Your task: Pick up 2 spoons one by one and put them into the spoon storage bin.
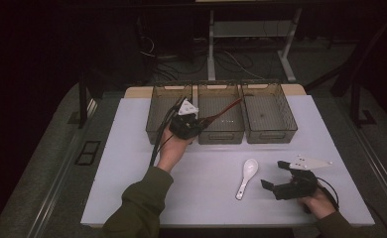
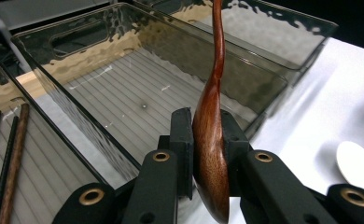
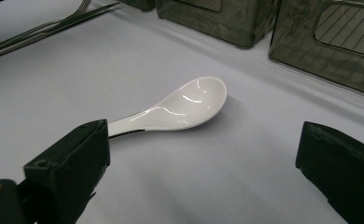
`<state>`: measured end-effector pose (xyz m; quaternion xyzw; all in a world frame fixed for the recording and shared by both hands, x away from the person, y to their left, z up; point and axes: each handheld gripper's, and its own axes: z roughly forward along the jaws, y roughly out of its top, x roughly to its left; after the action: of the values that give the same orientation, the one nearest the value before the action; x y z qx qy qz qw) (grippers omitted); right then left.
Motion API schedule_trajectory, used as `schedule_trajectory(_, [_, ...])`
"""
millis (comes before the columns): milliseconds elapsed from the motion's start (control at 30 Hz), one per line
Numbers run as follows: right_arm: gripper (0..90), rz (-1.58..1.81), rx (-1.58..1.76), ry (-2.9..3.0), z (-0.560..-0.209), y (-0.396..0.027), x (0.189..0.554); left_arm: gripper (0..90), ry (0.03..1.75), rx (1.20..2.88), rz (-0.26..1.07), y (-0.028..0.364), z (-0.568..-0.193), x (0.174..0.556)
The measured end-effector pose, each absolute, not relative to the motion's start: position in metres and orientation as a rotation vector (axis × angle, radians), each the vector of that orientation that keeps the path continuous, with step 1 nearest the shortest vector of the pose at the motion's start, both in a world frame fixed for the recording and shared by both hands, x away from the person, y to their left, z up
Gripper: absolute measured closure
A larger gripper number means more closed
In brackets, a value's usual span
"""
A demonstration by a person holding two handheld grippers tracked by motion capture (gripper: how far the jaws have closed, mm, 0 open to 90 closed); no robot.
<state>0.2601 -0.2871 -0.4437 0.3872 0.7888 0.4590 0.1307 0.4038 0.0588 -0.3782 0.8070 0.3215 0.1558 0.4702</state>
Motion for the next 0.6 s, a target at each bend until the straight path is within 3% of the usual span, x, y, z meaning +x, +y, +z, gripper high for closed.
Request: schedule_trajectory(600, [2.6,1.341,1.124,2.286,-0.443,-0.289,0.260,78.7,0.924,2.068,0.421,0.040,-0.391,0.431])
